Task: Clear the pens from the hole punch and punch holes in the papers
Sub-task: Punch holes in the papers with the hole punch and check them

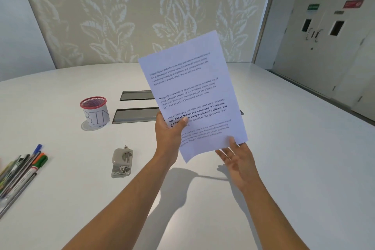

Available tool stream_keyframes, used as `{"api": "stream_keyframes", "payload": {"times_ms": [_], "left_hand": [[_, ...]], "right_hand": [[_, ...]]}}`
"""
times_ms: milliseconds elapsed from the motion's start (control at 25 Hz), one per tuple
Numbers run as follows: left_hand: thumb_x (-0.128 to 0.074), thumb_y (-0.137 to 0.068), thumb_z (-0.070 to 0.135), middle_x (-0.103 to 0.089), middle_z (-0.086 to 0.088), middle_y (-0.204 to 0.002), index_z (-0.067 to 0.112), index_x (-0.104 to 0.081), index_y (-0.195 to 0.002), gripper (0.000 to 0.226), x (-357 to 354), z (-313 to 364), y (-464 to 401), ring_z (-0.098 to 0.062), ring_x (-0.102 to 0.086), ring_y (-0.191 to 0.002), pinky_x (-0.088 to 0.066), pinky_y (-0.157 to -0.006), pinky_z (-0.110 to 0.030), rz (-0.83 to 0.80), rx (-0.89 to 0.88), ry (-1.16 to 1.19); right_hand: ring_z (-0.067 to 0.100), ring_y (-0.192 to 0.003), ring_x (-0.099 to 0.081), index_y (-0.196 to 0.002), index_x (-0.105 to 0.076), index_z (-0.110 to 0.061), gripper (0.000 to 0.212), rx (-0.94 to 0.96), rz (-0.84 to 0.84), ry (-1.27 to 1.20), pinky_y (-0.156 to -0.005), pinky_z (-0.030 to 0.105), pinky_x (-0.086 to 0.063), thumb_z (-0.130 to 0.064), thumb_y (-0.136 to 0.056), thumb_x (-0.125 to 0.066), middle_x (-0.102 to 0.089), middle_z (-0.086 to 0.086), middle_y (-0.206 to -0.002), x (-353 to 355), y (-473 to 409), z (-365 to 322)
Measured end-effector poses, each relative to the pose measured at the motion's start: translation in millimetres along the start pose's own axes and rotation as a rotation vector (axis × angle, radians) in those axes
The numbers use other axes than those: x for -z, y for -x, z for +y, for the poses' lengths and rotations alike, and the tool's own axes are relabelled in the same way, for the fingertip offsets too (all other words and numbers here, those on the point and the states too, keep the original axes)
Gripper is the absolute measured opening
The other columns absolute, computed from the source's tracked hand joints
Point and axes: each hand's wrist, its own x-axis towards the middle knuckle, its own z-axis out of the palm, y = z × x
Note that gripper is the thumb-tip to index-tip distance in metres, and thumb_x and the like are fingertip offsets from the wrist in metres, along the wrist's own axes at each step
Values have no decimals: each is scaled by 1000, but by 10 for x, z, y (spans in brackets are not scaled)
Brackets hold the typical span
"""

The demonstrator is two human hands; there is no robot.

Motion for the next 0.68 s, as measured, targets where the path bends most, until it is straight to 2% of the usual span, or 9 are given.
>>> {"api": "stream_keyframes", "payload": {"times_ms": [80,160,280,400,480,560,640,680], "left_hand": [[-73,-79,-4,-68,-12,-113,13,-50,-115,46,-95,-58,78,-33,-66,-104,-57,-86,-48,16,27,50],[-73,-80,-4,-68,-13,-114,9,-50,-117,46,-159,-131,160,-34,-66,-105,-55,-89,-51,19,51,64],[-75,-78,0,-67,-14,-120,6,-48,-123,53,-154,-197,190,-35,-64,-110,-52,-93,-54,-78,64,102],[-76,-75,0,-66,-13,-119,9,-47,-121,55,-97,-138,140,-36,-65,-109,-54,-89,-53,-111,124,151],[-73,-76,0,-68,-10,-108,13,-46,-112,47,-11,-42,73,-30,-68,-98,-57,-80,-46,-51,173,208],[-71,-77,-1,-68,-9,-101,15,-46,-107,43,141,21,-27,-26,-68,-89,-57,-73,-40,3,160,262],[-69,-81,-2,-66,-8,-99,16,-49,-107,38,305,78,-126,-25,-66,-86,-55,-73,-37,76,138,247],[-70,-81,-1,-65,-6,-95,17,-51,-108,37,384,103,-173,-24,-64,-86,-53,-75,-36,108,119,202]], "right_hand": [[27,-105,-65,-132,-55,-15,45,32,-90,-92,-90,36,-55,-13,-87,-61,-67,8,-120,-100,50,39],[24,-114,-64,-135,-53,-11,47,118,-76,-114,-87,32,-55,-3,-90,-58,-65,8,-129,-202,70,50],[16,-110,-66,-126,-60,-10,42,229,45,-48,-82,27,-56,7,-89,-58,-70,1,-121,-210,58,-22],[12,-100,-69,-114,-64,-13,35,291,68,50,-79,25,-56,10,-88,-58,-75,-6,-108,-78,22,-174],[12,-96,-70,-109,-65,-14,32,314,40,123,-79,26,-57,7,-86,-60,-76,-6,-104,37,-6,-304],[13,-94,-71,-106,-67,-14,30,321,6,208,-79,30,-58,-8,-77,-72,-76,-4,-103,156,-26,-449],[18,-93,-71,-103,-70,-13,39,310,11,311,-81,35,-58,-19,-66,-79,-76,0,-104,280,-56,-585],[21,-94,-71,-103,-70,-12,35,308,15,372,-83,38,-57,-15,-69,-79,-76,1,-104,329,-76,-645]]}}
